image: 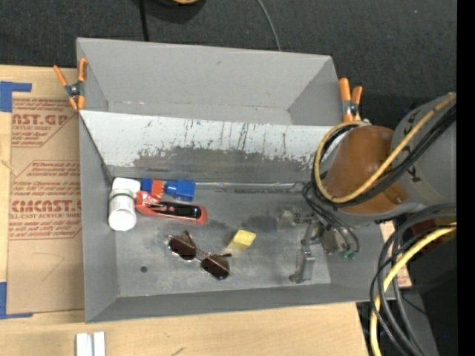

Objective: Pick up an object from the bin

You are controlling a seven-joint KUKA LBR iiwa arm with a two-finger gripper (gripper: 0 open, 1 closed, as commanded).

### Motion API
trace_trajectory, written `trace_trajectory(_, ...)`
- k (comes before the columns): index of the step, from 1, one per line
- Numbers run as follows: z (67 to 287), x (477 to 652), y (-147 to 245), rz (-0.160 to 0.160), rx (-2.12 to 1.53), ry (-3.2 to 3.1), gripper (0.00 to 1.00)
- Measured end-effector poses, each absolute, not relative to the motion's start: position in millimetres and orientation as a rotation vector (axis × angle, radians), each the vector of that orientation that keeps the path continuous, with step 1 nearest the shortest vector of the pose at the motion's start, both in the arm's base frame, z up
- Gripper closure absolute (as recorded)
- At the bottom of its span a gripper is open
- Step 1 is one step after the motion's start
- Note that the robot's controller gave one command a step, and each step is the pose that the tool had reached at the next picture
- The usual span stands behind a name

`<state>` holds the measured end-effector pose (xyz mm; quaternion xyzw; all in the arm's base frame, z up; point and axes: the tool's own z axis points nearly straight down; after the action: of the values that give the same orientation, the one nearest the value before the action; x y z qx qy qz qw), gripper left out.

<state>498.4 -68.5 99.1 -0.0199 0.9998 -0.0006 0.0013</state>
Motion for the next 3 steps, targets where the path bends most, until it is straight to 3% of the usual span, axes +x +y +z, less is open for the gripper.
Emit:
trace_trajectory(1, 73, 530.7, -33, 0.002, -0.060, 3.147, 0.00)
trace_trajectory(2, 76, 540.4, -17, 0.003, -0.067, 3.134, 0.00)
trace_trajectory(3, 72, 519.9, -5, 0.002, 0.065, 3.145, 0.00)
